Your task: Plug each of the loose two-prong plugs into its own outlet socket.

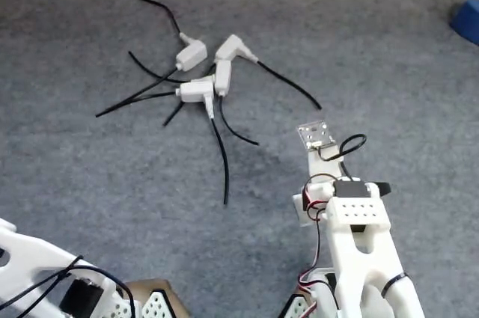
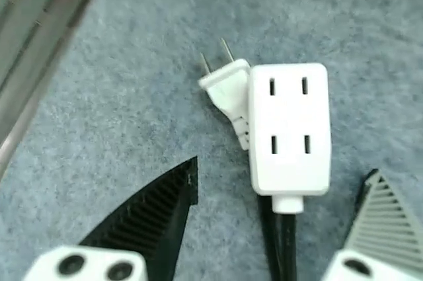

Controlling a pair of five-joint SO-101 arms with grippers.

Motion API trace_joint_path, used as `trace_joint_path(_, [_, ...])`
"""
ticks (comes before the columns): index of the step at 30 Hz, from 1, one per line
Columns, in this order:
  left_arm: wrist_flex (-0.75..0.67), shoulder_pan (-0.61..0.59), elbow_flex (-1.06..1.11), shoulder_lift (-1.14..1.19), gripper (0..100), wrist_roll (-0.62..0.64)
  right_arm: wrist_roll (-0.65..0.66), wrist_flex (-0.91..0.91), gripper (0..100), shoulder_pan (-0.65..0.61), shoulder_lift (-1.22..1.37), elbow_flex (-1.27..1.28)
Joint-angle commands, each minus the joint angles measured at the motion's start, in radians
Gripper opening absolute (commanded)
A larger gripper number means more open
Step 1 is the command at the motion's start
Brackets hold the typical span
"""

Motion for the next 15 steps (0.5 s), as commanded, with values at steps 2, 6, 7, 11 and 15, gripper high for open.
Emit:
trace_joint_path(2, [-0.051, -0.005, -0.01, 0.002, 36, 0.009, 0.002, -0.007, 60.5, -0.008, -0.022, -0.004])
trace_joint_path(6, [-0.051, -0.002, -0.008, 0.002, 33, 0.006, 0.002, -0.007, 60.5, -0.008, -0.022, -0.004])
trace_joint_path(7, [-0.051, 0.001, -0.008, 0.002, 30, 0.003, 0.002, -0.007, 60.5, -0.008, -0.022, -0.004])
trace_joint_path(11, [-0.043, 0.012, -0.005, 0.004, 22, -0.034, 0.002, -0.007, 60.5, -0.008, -0.022, -0.004])
trace_joint_path(15, [-0.012, 0.019, 0.013, 0.004, 18, -0.071, 0.002, -0.007, 60.5, -0.008, -0.022, -0.004])
